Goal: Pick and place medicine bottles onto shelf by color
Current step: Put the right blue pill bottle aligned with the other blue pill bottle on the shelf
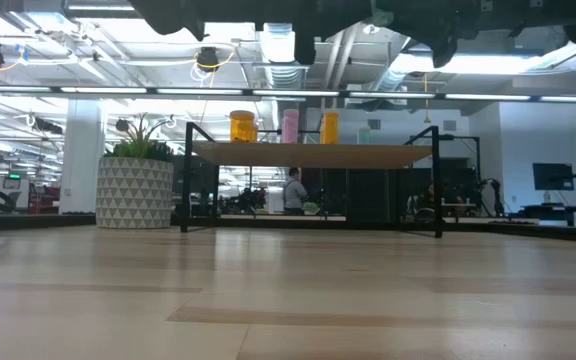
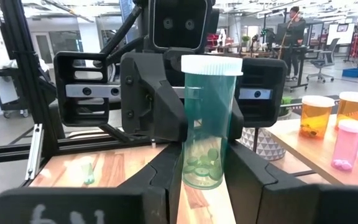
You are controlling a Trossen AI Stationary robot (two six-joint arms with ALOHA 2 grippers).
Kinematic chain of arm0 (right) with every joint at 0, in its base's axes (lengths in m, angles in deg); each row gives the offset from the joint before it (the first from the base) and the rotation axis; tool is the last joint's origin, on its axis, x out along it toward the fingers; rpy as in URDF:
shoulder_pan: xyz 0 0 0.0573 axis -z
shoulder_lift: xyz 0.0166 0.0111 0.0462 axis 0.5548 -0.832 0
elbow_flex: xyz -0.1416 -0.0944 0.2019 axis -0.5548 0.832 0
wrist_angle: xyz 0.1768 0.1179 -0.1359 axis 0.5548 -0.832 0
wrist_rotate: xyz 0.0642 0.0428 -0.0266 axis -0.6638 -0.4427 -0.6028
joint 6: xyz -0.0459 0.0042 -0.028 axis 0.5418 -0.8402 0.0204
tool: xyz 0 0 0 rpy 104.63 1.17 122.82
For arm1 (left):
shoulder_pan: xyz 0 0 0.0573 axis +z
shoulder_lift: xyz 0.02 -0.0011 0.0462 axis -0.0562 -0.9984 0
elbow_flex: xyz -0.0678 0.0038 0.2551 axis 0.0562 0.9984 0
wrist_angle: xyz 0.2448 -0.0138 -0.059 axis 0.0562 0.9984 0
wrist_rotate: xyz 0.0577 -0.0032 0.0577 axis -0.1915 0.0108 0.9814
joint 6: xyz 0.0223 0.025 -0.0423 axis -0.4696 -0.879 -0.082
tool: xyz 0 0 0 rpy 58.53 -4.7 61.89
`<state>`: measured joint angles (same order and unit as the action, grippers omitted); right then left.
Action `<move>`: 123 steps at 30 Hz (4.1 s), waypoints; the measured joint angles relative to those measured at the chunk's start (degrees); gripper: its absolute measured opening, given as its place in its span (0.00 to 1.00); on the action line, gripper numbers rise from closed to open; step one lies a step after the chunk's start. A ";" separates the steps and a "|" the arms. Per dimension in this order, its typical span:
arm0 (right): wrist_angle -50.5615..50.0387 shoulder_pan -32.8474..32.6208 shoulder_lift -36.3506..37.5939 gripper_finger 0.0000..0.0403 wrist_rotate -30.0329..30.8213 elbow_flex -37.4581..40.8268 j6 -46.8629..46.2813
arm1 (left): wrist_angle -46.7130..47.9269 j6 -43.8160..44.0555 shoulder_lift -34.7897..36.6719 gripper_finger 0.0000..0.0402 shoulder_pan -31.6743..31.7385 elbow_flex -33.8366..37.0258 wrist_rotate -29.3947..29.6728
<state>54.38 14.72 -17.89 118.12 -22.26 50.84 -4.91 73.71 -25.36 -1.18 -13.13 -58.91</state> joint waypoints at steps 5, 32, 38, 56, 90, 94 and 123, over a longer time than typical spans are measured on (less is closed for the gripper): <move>-0.63 0.00 0.02 0.33 0.00 0.00 -0.73 | 0.20 0.01 0.00 0.20 0.06 0.00 0.00; -15.82 2.91 12.44 0.60 -1.18 0.02 -6.80 | 5.42 -1.08 0.13 0.22 1.38 -0.02 0.74; -14.59 7.32 10.96 0.60 -7.83 0.00 -9.73 | 5.59 -1.06 0.13 0.22 1.33 -0.02 -0.65; -12.76 9.81 4.54 0.60 -14.95 -3.91 -9.71 | 7.82 -1.02 0.07 0.22 1.25 0.04 -0.79; -12.20 9.73 3.80 0.33 -14.91 -3.93 -9.21 | 7.85 0.47 0.07 0.25 1.20 0.04 -2.08; -12.20 9.77 3.80 0.35 -14.84 -3.93 -8.92 | 7.85 0.21 0.07 0.34 1.22 0.04 -2.12; -23.96 34.50 11.08 0.36 -14.51 -3.87 -3.57 | 12.42 -4.87 13.90 0.61 1.12 10.39 12.95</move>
<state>30.41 49.22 -6.81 103.60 -26.13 47.28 7.51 68.84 -11.45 -0.06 -2.75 -45.96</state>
